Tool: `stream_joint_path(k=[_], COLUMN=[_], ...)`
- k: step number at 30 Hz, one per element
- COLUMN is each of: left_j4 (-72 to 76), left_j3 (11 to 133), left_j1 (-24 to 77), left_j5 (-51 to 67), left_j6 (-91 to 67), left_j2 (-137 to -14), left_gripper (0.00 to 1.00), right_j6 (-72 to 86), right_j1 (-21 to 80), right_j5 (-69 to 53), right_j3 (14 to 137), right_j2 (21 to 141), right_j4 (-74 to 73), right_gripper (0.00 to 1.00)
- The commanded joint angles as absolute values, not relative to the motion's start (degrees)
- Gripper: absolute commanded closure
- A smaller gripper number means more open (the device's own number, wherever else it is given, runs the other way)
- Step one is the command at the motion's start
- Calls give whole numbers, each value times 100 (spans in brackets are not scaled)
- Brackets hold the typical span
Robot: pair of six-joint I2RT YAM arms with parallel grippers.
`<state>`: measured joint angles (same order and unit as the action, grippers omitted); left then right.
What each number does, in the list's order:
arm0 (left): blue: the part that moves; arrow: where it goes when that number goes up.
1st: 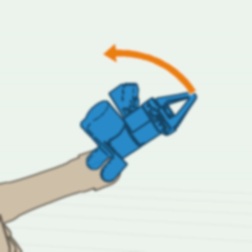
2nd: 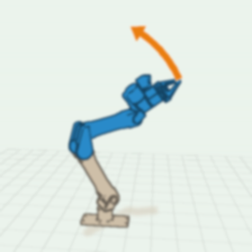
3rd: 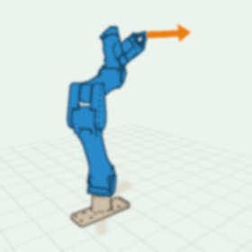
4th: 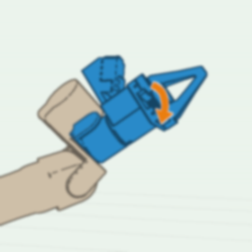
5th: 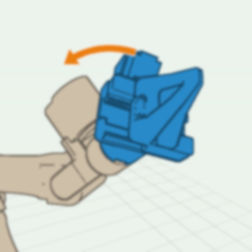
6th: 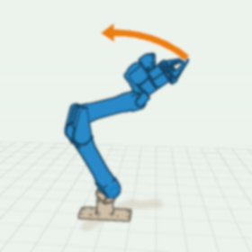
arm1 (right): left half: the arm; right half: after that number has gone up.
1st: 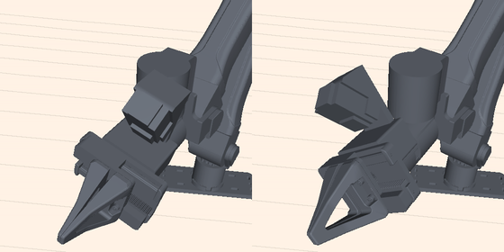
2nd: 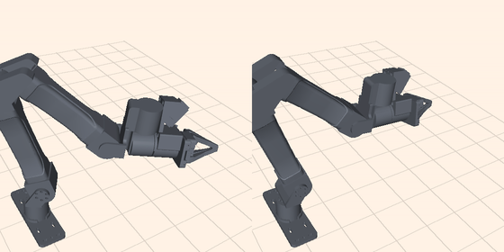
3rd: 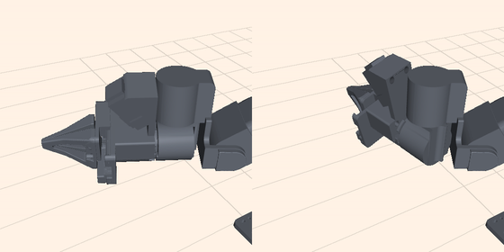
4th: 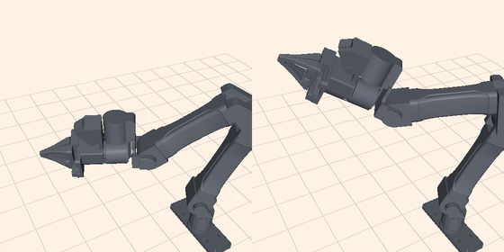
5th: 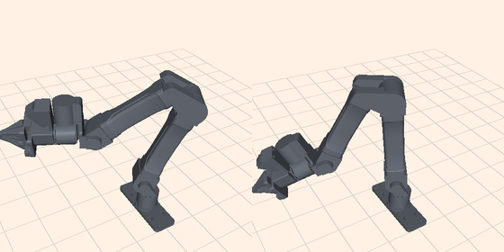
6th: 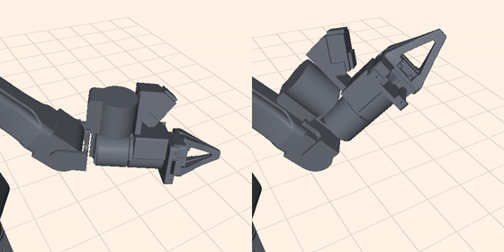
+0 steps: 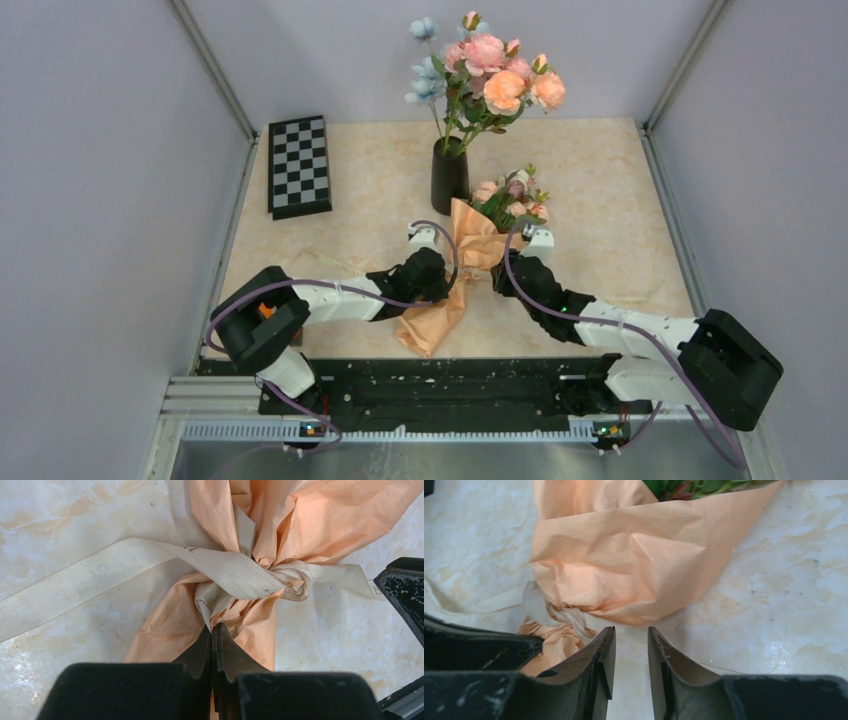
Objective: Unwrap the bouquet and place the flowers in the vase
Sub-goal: Untie the ribbon from the wrapping paper.
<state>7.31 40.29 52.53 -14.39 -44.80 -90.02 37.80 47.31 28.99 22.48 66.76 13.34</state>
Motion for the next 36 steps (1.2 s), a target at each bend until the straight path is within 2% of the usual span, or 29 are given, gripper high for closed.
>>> stream_joint_path(k=[1,11,29,33,36], left_j4=[-53,-44,-44,-44,-44], left_j3=[3812,3774,3770,3760,3770], left_j1=[5199,5197,5195,5194,5194], left_j5=[-1534,-1490,-1402,-1397,-1389], left_j6=[-4220,-4195,-4161,-4148,-4148], left_j2=[-8982,-8904,-8932,-8934,-8938], left_gripper=[100,100,100,100,100], right_j6=[3325,3064,3003,2997,3004], right_j1=[4592,4529,4447,4447,4447], right_j5=[1936,1086,823,869,916], right_j3=[2276,2732,3367,3474,3506], right_j2=[6487,6936,8179,8397,8452], right_j4=[1492,1501,1980,1946,1911], right_gripper=[67,65,67,72,84])
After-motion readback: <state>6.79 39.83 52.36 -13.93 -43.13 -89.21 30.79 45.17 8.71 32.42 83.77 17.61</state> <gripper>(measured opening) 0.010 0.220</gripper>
